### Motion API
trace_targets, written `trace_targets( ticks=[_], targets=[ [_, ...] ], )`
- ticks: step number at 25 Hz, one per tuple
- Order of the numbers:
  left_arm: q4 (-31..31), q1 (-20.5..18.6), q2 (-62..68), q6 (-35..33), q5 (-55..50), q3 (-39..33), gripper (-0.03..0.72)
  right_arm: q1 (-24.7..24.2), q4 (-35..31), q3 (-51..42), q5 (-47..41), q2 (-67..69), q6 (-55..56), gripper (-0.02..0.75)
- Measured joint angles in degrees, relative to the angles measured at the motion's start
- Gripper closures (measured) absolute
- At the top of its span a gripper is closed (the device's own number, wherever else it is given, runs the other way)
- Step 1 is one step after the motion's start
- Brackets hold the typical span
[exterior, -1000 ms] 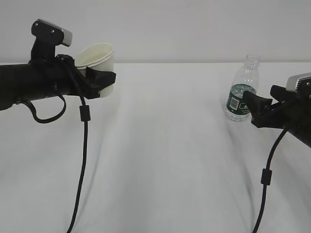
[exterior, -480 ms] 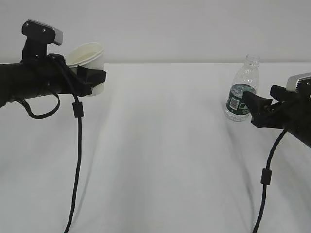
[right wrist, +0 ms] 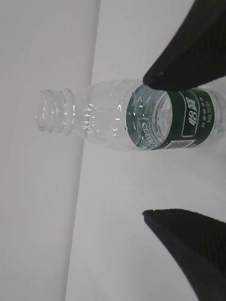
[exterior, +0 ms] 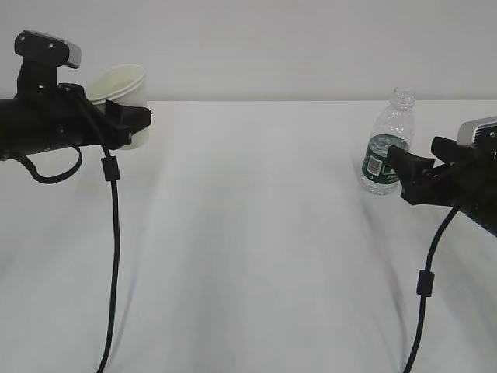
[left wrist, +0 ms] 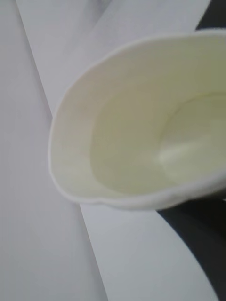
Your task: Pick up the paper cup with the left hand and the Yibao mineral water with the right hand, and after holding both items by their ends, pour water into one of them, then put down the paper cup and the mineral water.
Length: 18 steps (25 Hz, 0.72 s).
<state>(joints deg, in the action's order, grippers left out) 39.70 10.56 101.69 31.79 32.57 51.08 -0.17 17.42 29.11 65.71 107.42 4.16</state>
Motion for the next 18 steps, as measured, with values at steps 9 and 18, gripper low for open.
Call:
trace_targets(
  ticks=[9,18],
  targets=[
    [-1.5,-0.2,4.1,-1.9,1.1,0.0,0.270,0.0,0.3,0.0,0.0,0.0,0.3,0.146],
    [-7.1,-0.2,7.8,-5.8,3.2,0.0,0.270,0.0,0.6,0.0,0.0,0.0,0.3,0.146]
  ],
)
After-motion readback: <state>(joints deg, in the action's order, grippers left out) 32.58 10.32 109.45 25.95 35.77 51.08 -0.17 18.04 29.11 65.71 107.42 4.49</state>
